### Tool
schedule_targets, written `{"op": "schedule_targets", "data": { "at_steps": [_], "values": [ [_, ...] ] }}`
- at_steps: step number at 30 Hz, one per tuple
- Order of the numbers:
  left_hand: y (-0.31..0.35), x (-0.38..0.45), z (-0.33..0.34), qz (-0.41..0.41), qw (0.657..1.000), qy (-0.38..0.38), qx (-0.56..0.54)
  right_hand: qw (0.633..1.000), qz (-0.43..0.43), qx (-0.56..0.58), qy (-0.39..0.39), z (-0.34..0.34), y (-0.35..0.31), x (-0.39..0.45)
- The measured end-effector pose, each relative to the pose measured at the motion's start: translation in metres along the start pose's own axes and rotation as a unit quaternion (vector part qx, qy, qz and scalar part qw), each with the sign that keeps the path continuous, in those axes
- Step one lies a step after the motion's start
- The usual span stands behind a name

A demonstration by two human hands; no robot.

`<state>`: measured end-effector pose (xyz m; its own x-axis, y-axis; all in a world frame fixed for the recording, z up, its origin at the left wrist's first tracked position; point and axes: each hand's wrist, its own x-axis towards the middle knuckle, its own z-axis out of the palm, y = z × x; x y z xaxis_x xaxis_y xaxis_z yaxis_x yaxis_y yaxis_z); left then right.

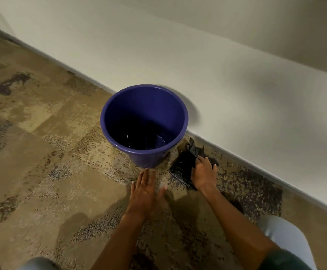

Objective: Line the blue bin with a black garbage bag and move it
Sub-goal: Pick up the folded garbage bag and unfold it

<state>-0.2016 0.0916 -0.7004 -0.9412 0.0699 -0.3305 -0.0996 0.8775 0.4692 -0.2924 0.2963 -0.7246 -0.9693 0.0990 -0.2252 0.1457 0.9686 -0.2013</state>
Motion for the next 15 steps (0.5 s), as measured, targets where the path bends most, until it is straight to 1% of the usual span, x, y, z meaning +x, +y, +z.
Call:
{"op": "schedule_targets", "data": {
  "at_steps": [2, 3, 6, 8, 10, 12, 14, 15],
  "values": [
    [0.011, 0.003, -0.005, -0.005, 0.998, 0.004, -0.059, 0.996, -0.009, 0.061, 0.064, -0.017, 0.003, -0.002],
    [0.017, 0.003, -0.009, -0.004, 0.995, 0.006, -0.095, 0.991, -0.010, 0.100, 0.083, -0.028, 0.004, -0.005],
    [0.031, 0.006, -0.018, 0.028, 0.971, 0.023, -0.235, 0.972, -0.004, 0.211, 0.102, -0.066, 0.007, -0.018],
    [0.040, 0.007, -0.026, 0.041, 0.954, 0.030, -0.296, 0.951, 0.008, 0.287, 0.113, -0.093, 0.009, -0.029],
    [0.051, 0.005, -0.035, 0.039, 0.936, 0.028, -0.348, 0.920, 0.019, 0.377, 0.108, -0.117, 0.011, -0.044],
    [0.059, 0.001, -0.044, 0.037, 0.910, 0.025, -0.413, 0.881, 0.030, 0.465, 0.085, -0.137, 0.014, -0.059],
    [0.066, 0.002, -0.051, -0.011, 0.887, 0.003, -0.462, 0.841, 0.047, 0.537, 0.047, -0.152, 0.017, -0.070],
    [0.069, 0.002, -0.055, -0.050, 0.873, -0.013, -0.486, 0.823, 0.052, 0.565, 0.025, -0.158, 0.018, -0.073]
  ]
}}
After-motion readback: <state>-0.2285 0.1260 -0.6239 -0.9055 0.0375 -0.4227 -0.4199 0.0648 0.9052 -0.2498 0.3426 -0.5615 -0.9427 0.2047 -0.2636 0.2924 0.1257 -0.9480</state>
